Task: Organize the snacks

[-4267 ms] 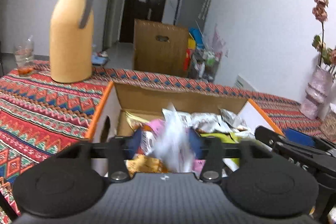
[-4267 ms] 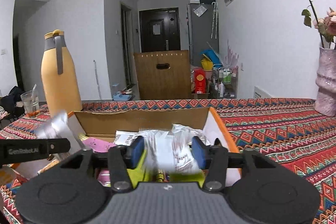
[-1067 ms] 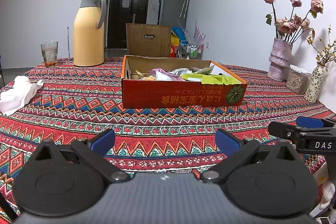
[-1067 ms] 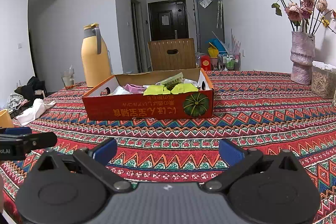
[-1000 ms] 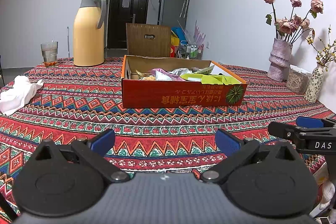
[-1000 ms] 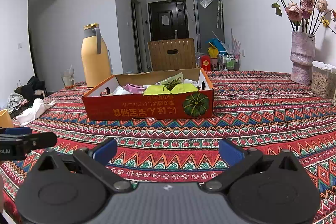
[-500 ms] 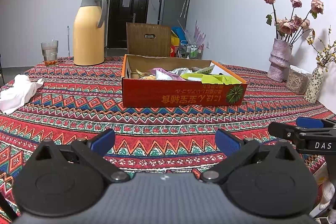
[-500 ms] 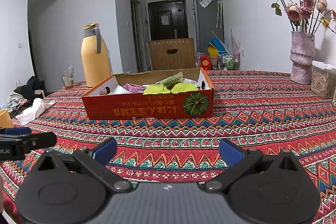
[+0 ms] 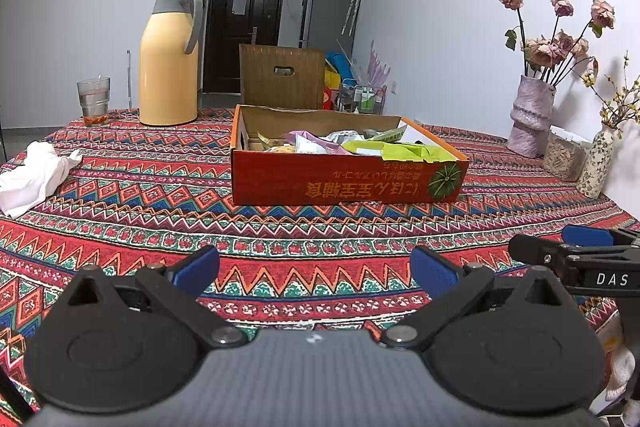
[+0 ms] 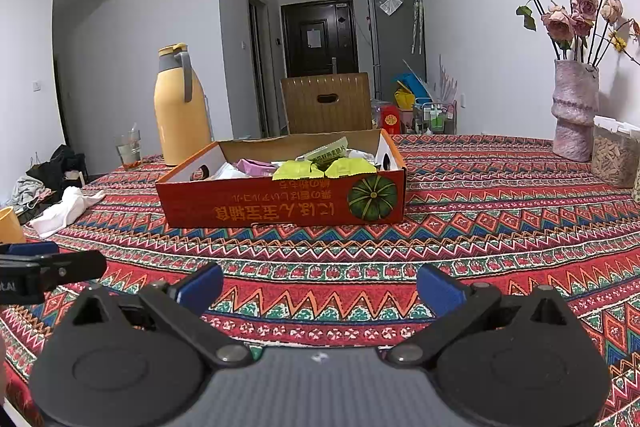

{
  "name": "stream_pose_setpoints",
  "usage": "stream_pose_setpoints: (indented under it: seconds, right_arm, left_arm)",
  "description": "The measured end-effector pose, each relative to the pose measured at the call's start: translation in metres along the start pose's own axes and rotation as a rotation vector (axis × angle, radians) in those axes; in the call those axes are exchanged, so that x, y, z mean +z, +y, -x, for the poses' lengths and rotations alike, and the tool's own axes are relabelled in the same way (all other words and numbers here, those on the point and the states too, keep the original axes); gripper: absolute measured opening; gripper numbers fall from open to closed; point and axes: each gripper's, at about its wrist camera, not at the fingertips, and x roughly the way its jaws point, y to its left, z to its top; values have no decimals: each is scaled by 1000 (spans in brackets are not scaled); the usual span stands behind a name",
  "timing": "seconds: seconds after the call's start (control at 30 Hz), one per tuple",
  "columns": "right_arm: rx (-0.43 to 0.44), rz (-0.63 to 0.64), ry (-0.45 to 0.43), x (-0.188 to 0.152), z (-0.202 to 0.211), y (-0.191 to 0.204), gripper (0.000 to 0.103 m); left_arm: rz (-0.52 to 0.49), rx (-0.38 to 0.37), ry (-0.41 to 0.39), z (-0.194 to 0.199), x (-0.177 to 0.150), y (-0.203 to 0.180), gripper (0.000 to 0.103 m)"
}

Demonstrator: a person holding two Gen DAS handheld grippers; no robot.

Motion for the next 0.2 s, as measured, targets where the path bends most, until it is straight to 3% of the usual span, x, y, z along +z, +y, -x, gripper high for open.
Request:
stream_pose_setpoints:
  seconds: [0.2]
  right_arm:
    - [0,0,1,0,0,0,103]
  left_arm:
    - [1,-17,-4,0,0,0,103]
